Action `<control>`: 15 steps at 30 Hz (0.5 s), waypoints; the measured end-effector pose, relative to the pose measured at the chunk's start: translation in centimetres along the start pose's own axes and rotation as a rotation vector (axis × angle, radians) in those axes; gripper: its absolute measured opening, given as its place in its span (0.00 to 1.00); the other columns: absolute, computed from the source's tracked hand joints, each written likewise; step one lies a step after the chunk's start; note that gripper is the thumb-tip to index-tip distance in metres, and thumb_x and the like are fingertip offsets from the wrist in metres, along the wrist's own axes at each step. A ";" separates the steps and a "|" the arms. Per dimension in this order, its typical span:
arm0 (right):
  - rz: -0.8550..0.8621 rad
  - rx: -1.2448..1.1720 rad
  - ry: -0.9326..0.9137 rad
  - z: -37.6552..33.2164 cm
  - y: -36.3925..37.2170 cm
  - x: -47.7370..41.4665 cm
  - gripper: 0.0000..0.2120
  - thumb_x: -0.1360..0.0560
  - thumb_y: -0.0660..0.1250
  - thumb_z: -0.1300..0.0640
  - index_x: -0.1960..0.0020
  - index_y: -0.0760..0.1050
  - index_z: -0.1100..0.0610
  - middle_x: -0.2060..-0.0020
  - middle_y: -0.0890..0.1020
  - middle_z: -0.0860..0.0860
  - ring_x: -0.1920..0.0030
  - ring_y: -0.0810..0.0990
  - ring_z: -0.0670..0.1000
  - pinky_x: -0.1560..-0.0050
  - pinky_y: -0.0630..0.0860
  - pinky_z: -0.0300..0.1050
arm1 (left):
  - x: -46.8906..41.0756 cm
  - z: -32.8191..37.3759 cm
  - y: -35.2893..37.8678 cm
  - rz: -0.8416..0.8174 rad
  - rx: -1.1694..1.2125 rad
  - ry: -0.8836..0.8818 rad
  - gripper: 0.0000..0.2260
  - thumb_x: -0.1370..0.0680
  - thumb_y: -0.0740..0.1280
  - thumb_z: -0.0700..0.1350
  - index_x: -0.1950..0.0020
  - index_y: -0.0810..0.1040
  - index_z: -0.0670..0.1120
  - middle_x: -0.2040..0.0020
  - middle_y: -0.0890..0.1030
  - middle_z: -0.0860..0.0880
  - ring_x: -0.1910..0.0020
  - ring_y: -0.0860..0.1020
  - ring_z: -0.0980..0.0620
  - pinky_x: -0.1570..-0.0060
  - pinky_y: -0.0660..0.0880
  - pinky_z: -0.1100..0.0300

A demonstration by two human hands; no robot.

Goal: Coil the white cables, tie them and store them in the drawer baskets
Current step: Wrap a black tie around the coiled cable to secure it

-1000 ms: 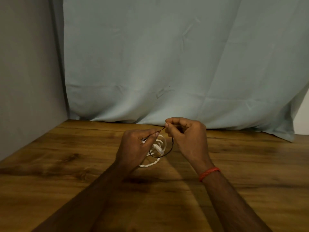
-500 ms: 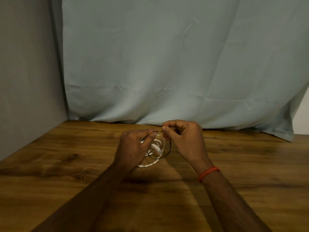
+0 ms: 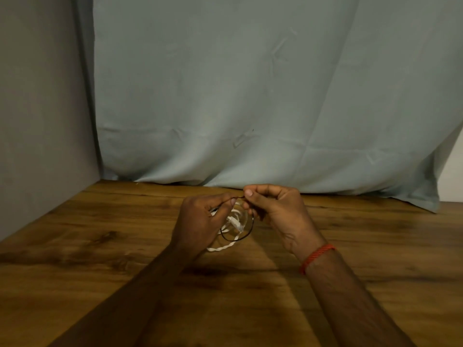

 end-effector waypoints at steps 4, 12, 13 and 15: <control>0.029 0.175 -0.062 -0.2 -0.1 0.1 0.02 0.26 0.73 0.65 0.53 0.84 0.62 0.68 0.84 0.55 0.68 0.81 0.48 0.67 0.79 0.37 | 0.1 -0.1 0.0 0.014 -0.015 -0.001 0.07 0.22 0.72 0.42 0.46 0.87 0.48 0.54 0.87 0.55 0.57 0.84 0.60 0.57 0.81 0.52; 0.116 0.590 -0.308 0.0 -0.3 -0.4 0.05 0.24 0.73 0.60 0.56 0.85 0.52 0.69 0.85 0.52 0.65 0.86 0.54 0.56 0.84 0.57 | 0.0 -0.2 0.1 0.007 -0.001 -0.007 0.08 0.22 0.73 0.42 0.45 0.87 0.48 0.53 0.87 0.55 0.56 0.85 0.61 0.55 0.82 0.53; 0.114 0.592 -0.312 0.0 -0.3 -0.4 0.04 0.24 0.73 0.60 0.55 0.85 0.53 0.69 0.85 0.51 0.64 0.86 0.53 0.56 0.84 0.57 | 0.0 -0.2 0.0 0.003 0.001 -0.003 0.08 0.23 0.73 0.42 0.45 0.87 0.48 0.53 0.87 0.56 0.56 0.85 0.61 0.55 0.82 0.52; 0.115 0.599 -0.325 -0.2 -0.3 -0.3 0.03 0.24 0.73 0.59 0.54 0.85 0.54 0.69 0.85 0.50 0.65 0.86 0.50 0.55 0.84 0.55 | 0.0 -0.1 0.0 -0.005 0.002 0.009 0.08 0.23 0.74 0.42 0.45 0.87 0.49 0.53 0.87 0.56 0.56 0.85 0.61 0.55 0.82 0.52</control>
Point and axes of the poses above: each hand's wrist, its own x-axis away from the middle knuckle, its own y-axis out of the palm, z = x × y, the point moved 1 cm from there along -x, towards the middle knuckle
